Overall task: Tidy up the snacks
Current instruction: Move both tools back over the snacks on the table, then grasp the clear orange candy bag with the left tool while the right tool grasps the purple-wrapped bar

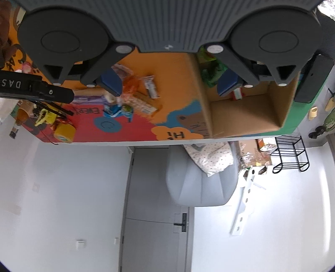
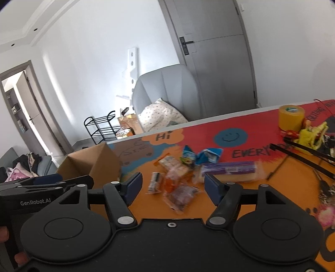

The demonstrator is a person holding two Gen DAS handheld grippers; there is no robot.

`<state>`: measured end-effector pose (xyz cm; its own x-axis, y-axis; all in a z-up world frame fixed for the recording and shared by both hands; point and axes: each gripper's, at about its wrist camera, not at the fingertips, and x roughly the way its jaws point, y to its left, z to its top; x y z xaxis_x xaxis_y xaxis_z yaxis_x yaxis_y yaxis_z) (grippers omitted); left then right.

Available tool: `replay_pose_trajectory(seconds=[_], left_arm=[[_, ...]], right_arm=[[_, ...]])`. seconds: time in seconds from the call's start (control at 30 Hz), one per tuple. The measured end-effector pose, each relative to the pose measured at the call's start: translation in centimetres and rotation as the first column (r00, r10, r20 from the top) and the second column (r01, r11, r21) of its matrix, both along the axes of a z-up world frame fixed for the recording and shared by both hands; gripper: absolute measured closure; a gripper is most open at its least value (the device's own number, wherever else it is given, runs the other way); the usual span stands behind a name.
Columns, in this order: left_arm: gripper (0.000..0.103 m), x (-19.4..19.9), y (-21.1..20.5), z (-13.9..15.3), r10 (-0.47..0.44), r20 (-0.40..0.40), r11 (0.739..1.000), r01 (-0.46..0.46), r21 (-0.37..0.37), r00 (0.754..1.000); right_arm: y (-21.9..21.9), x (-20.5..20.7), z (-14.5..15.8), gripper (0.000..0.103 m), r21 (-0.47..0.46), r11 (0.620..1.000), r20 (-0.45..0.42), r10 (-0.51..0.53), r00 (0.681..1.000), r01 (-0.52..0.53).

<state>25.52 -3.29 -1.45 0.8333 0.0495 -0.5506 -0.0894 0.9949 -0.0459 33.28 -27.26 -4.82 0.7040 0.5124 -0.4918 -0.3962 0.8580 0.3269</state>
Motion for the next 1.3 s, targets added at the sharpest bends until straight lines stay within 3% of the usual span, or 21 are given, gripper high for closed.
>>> replay_pose_trajectory(seconds=[0.13,0.5,0.7,0.9,1.3], left_arm=[[0.007,0.3,-1.3,0.0,-0.03,0.002,0.999,0.03,-0.013,1.0],[0.01,2.6,-4.1,-1.0,-0.079,-0.002,0.996,0.079,-0.035,0.997],[0.019,4.7,-5.2,-2.2,-0.084,-0.025,0.996,0.083,-0.038,0.996],[0.036,7.3,-6.0,-3.8,-0.093,-0.06,0.995,0.09,-0.046,0.994],[0.053,11.9,-6.3,-6.8,-0.078,-0.125,0.996,0.072,-0.047,0.989]], right_arm=[[-1.4,0.1,-0.2,0.032,0.004,1.0,-0.002,-0.026,1.0,0.026],[-4.1,2.0,-1.5,0.031,0.011,0.998,-0.015,-0.058,0.998,0.058],[-5.2,4.3,-2.6,0.031,0.028,0.997,-0.035,-0.072,0.997,0.073],[-5.5,6.9,-3.8,0.031,0.034,0.997,-0.049,-0.067,0.997,0.069],[-3.6,11.7,-5.5,0.031,0.022,1.0,-0.071,-0.013,0.997,0.015]])
